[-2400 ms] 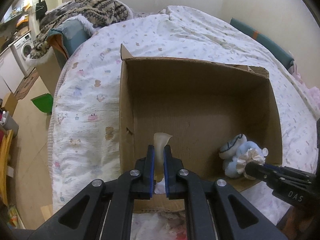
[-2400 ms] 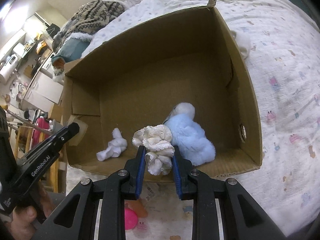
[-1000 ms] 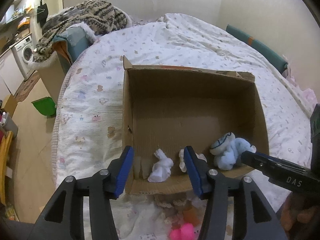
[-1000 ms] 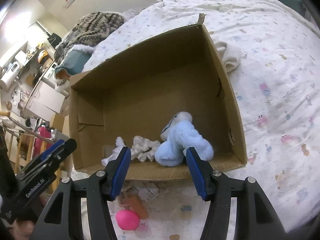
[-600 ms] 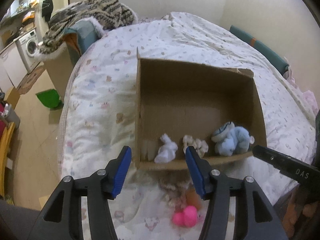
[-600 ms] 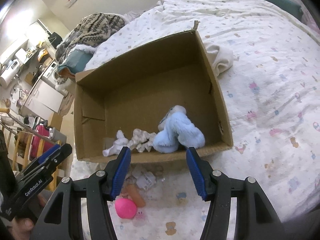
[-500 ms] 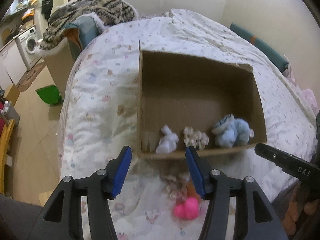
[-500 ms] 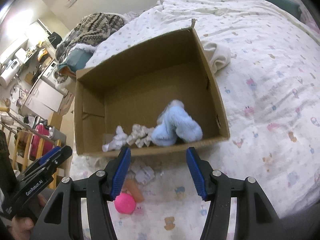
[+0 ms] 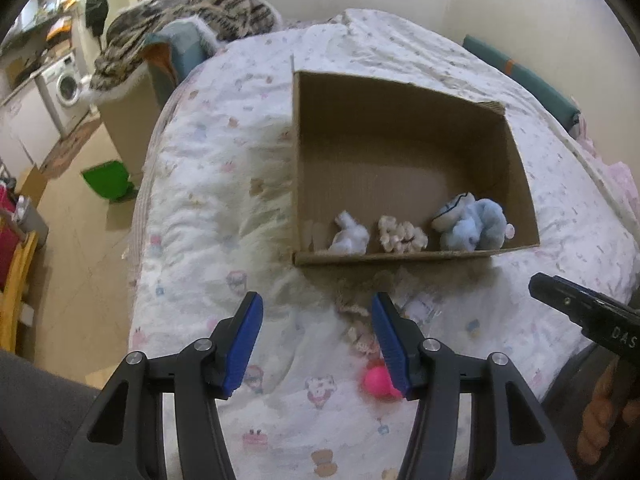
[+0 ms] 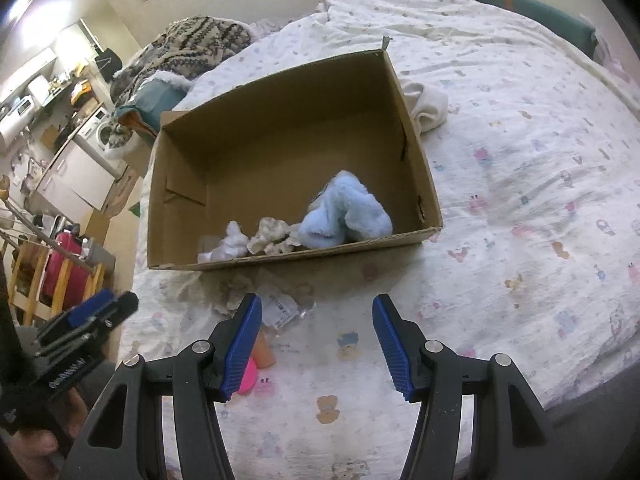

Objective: Organize soft objects
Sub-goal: 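Move both tools back toward the pink toy and orange sponge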

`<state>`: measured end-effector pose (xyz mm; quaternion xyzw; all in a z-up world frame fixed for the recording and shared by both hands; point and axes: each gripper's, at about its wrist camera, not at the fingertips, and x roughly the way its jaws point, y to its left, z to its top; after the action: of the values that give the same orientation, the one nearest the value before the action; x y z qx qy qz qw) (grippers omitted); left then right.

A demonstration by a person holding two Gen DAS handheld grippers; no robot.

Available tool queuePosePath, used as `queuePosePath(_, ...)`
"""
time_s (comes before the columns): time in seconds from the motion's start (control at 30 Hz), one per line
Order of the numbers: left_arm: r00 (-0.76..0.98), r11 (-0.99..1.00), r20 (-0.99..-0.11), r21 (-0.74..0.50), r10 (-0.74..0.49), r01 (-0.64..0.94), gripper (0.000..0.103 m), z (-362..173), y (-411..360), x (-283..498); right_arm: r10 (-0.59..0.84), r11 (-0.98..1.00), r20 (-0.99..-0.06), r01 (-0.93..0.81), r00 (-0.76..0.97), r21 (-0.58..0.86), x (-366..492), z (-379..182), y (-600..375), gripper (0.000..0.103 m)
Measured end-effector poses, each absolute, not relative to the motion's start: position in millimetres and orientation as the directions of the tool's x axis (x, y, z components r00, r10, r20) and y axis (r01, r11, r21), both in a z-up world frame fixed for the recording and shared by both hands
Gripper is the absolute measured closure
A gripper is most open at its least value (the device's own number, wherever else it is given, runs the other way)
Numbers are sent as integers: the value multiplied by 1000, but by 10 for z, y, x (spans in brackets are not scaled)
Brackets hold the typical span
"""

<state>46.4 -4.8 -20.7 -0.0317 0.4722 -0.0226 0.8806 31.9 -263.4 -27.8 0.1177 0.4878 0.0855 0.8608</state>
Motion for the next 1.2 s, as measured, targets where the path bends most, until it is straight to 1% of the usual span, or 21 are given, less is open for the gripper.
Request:
queuePosePath(0.23,536,994,-841,-102,-71,-30,50,-267,41,478,262,957,-831,-19,491,291,288,-284,-2683,42)
queuePosePath(0.47,512,991,-856,-119,-69,-65,50,-340,44,533,286,950,-818,-35,499,311,296,-272,-2731,42)
queuePosePath(0.6,465,987,-882,-132,-74,-94,50,-443,87,586,303,938,-838,12,455,346,364,-438,-2789,42)
queuePosePath(0.67,399,986,-911,-146,-105,-75,50,-589,54,621,322,926,-852,52,413,375,414,-558,-2821,42)
queuePosePath(0.73,319,982,-934,-185,-161,-46,50,-746,-31,647,317,925,-864,73,392,373,461,-626,-2829,42)
queuePosePath(0.83,244,973,-942,-231,-229,21,50,-917,-264,620,326,919,-867,89,376,384,521,-689,-2828,42)
queuePosePath(0.93,232,970,-943,-223,-239,93,50,-974,-474,592,328,922,-873,79,360,378,557,-720,-2778,42)
queuePosePath(1.0,218,972,-951,-192,-218,135,50,-1031,-605,592,328,925,-876,68,352,374,565,-734,-2741,42)
queuePosePath(1.17,168,968,-961,-192,-219,161,51,-1194,-739,616,336,925,-878,53,341,375,592,-749,-2682,42)
queuePosePath(1.2,171,968,-961,-190,-218,164,57,-1199,-746,622,339,925,-877,50,339,377,598,-750,-2677,42)
